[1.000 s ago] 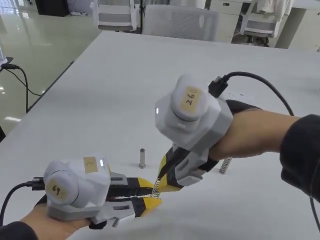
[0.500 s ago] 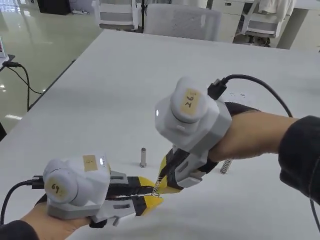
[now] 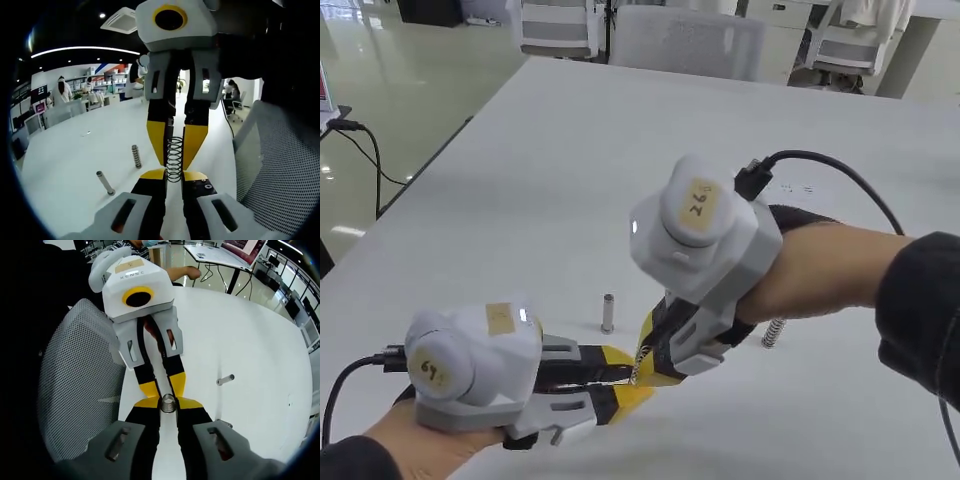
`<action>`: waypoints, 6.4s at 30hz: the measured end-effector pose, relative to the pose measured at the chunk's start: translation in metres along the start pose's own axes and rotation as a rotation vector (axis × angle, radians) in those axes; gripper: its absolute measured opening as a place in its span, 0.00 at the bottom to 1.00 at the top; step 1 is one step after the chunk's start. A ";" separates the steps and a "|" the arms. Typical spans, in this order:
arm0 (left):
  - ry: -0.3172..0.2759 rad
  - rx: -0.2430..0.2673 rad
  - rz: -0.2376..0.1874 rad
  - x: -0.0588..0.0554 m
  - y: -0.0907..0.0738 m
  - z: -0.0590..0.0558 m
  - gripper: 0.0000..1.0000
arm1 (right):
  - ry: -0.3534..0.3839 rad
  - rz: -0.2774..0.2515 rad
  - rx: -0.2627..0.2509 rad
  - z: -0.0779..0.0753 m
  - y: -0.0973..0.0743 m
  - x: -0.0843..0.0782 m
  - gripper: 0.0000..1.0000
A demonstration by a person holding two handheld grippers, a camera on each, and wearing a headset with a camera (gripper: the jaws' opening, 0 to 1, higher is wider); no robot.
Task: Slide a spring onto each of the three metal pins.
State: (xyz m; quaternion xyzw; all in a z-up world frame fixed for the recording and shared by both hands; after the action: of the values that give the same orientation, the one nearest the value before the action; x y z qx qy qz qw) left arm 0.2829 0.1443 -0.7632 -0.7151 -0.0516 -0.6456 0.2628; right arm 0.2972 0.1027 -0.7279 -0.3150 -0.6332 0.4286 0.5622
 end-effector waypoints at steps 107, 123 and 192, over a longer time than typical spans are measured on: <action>-0.142 0.244 0.066 -0.036 -0.038 0.039 0.77 | 0.008 0.072 -0.109 -0.109 0.023 0.019 0.13; -0.153 0.244 0.058 -0.038 -0.038 0.043 0.77 | 0.016 0.081 -0.093 -0.110 0.030 0.019 0.13; -0.163 0.238 0.066 -0.035 -0.038 0.044 0.76 | 0.113 0.117 -0.079 -0.116 0.062 -0.026 0.27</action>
State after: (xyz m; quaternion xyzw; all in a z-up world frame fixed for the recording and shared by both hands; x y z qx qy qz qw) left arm 0.3012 0.2055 -0.7864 -0.7302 -0.1254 -0.5659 0.3617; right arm 0.4105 0.1287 -0.7953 -0.3972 -0.5972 0.4170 0.5582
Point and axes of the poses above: the centre of the closed fingertips' face, and the gripper's own axes: y roughly forward along the fingers, z roughly to its left, x roughly out of its top, the point moved 5 cm from there along -y, roughly backward along the fingers, and after that the axes turned 1 degree about -x, right-handed, at the moved point
